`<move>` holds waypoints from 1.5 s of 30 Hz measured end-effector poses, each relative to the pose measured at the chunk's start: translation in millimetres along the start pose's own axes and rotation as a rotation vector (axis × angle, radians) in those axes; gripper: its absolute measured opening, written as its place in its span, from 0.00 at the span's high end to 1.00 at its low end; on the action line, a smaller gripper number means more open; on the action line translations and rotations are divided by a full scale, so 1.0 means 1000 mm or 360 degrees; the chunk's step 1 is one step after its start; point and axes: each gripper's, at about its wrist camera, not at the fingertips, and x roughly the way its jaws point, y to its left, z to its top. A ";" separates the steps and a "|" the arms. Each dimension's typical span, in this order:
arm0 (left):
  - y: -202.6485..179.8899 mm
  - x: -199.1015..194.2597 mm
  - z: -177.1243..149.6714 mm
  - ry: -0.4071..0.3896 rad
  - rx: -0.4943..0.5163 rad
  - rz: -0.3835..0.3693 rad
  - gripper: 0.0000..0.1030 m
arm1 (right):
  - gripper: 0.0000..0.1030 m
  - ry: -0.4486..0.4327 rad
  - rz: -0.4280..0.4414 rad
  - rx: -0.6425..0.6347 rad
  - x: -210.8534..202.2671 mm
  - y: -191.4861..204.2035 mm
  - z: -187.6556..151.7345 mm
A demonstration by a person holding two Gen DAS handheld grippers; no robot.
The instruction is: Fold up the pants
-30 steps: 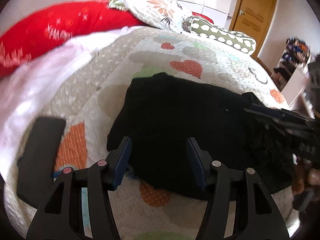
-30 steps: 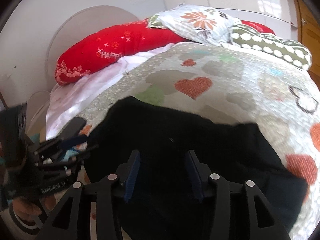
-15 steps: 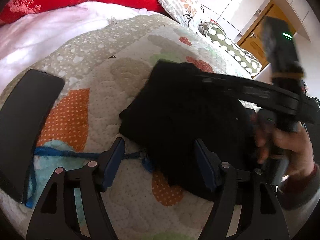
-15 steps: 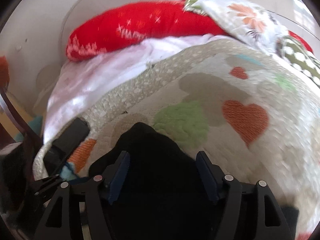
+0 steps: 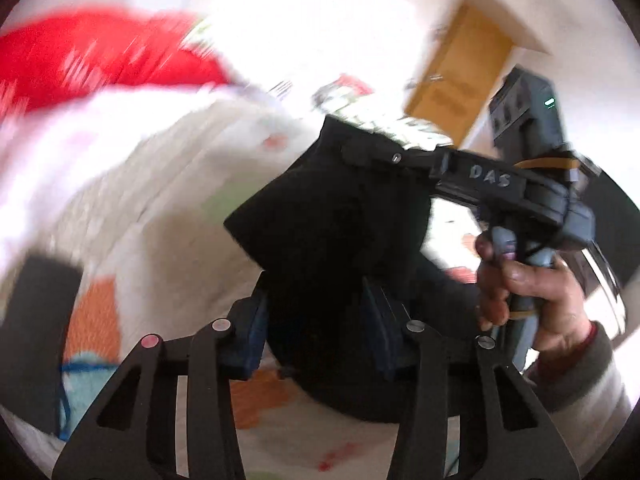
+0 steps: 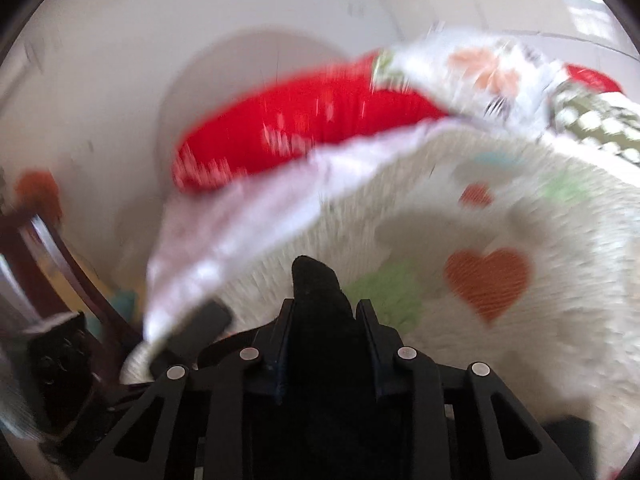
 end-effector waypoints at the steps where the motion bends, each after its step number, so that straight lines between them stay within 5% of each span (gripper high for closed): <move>1: -0.015 -0.005 0.001 -0.0028 0.0064 -0.0038 0.58 | 0.72 -0.0068 -0.0008 0.0005 -0.024 -0.002 -0.002; 4: -0.065 -0.008 -0.004 -0.0052 0.0249 -0.0192 0.58 | 0.72 -0.0248 -0.0084 0.0071 -0.092 -0.020 -0.020; 7: -0.109 0.012 -0.027 0.0053 0.0373 -0.0366 0.58 | 0.72 -0.0372 -0.0330 0.0187 -0.146 -0.049 -0.054; 10: -0.149 0.039 -0.068 0.0262 0.0517 -0.0543 0.58 | 0.68 -0.0294 -0.0581 0.0496 -0.185 -0.093 -0.106; 13: -0.170 0.045 -0.089 0.0367 0.0668 -0.0553 0.58 | 0.63 -0.0214 -0.0639 0.0643 -0.202 -0.106 -0.140; 16: -0.167 0.028 -0.094 0.0341 0.0759 -0.0528 0.58 | 0.51 -0.0208 -0.0559 0.0675 -0.212 -0.096 -0.158; 18: -0.157 0.018 -0.090 0.0312 0.0758 -0.0493 0.51 | 0.49 -0.0216 -0.0438 0.0674 -0.210 -0.087 -0.162; 21: -0.132 0.010 -0.073 0.0227 0.0702 -0.0406 0.36 | 0.29 -0.0136 -0.0342 0.0656 -0.192 -0.081 -0.163; 24: -0.108 0.016 -0.062 0.0208 0.0598 -0.0298 0.36 | 0.25 -0.0009 -0.0436 0.0629 -0.163 -0.081 -0.164; 25: -0.101 0.019 -0.059 0.0211 0.0558 -0.0272 0.36 | 0.26 0.0010 -0.0456 0.0641 -0.157 -0.082 -0.165; 27: -0.089 0.027 -0.055 0.0212 0.0510 -0.0240 0.36 | 0.44 -0.0009 -0.0450 0.0666 -0.153 -0.085 -0.165; 30: -0.085 0.037 -0.049 0.0190 0.0452 -0.0217 0.36 | 0.78 -0.0089 -0.0485 0.0472 -0.162 -0.067 -0.140; 31: -0.084 0.040 -0.048 0.0181 0.0434 -0.0220 0.36 | 0.97 -0.0135 -0.0499 0.0410 -0.167 -0.062 -0.133; 34: -0.087 0.058 -0.054 0.0237 0.0385 -0.0240 0.36 | 0.97 -0.0224 -0.0561 0.0269 -0.190 -0.045 -0.116; 41: -0.101 0.068 -0.070 0.0304 0.0544 -0.0191 0.36 | 0.96 0.0127 -0.0698 0.0512 -0.168 -0.099 -0.157; 45: -0.096 0.071 -0.071 0.0328 0.0546 -0.0197 0.36 | 0.83 -0.0060 -0.0718 0.0474 -0.193 -0.095 -0.129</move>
